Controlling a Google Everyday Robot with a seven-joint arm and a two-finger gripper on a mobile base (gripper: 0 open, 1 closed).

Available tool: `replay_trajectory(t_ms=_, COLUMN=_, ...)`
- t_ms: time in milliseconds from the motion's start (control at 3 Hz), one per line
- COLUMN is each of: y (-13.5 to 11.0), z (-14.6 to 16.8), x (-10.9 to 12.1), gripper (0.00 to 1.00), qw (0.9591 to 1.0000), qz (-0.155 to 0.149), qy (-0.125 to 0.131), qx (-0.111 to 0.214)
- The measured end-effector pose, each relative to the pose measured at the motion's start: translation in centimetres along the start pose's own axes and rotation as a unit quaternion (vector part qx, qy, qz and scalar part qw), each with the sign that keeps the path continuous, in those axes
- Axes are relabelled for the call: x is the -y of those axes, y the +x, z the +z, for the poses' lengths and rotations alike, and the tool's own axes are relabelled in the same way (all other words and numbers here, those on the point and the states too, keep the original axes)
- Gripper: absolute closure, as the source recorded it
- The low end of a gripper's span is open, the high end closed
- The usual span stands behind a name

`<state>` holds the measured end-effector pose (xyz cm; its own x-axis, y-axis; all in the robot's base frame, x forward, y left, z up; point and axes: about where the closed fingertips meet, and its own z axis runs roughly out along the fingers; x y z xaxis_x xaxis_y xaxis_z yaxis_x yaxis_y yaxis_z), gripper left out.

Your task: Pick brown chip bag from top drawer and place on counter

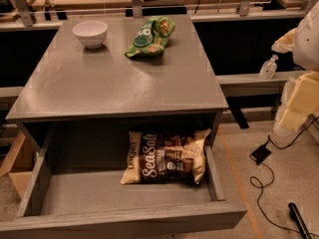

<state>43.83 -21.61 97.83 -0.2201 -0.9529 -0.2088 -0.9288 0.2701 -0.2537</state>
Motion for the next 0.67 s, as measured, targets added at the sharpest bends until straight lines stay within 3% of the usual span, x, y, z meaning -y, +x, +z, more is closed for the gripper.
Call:
replay_trajectory(t_ms=333, y=0.0, z=0.0, x=0.0, gripper=0.0, qw=1.0, qz=0.0, qy=0.0, qx=0.0)
replay_trajectory(t_ms=667, y=-0.5, z=2.7, x=-1.9, gripper=0.0, qw=0.9997, qz=0.006, qy=-0.02, qx=0.016)
